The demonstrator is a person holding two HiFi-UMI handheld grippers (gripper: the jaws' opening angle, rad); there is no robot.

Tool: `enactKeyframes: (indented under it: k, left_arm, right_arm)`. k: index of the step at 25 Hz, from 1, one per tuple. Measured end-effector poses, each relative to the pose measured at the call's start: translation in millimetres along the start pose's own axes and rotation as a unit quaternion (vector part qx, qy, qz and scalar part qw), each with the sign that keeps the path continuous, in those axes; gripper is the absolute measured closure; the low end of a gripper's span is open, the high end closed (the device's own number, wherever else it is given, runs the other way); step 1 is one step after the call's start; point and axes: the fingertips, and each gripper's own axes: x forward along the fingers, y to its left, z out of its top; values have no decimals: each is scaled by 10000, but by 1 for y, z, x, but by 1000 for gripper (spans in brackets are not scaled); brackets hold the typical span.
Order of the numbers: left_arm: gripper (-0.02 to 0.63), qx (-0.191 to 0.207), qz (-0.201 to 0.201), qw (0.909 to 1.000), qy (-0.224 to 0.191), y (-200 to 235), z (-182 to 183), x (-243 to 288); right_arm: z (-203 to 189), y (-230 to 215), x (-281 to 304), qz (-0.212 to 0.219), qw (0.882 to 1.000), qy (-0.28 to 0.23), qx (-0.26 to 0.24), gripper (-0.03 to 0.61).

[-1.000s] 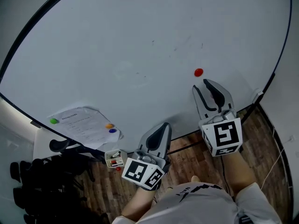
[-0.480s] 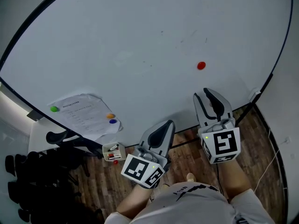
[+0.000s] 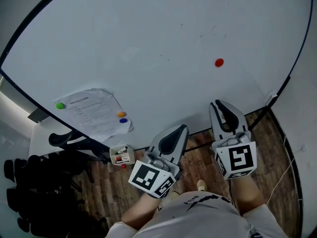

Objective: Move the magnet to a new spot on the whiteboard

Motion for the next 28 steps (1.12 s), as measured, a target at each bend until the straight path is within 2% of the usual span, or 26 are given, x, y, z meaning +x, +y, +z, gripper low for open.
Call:
enactKeyframes:
  k: [8, 15, 28]
  left_arm:
    - [603, 15, -16, 10000, -16, 2, 5, -16]
    - [603, 7, -4, 10000, -48, 3, 8, -23]
    - [603, -30, 47, 10000, -71, 2, 7, -27]
  right_arm:
    - [0, 21, -8, 113, 9998, 28, 174, 563]
    - [-12, 38, -13, 338, 9980, 258, 472, 565]
    - [-13, 46, -15, 447, 9974, 297, 485, 565]
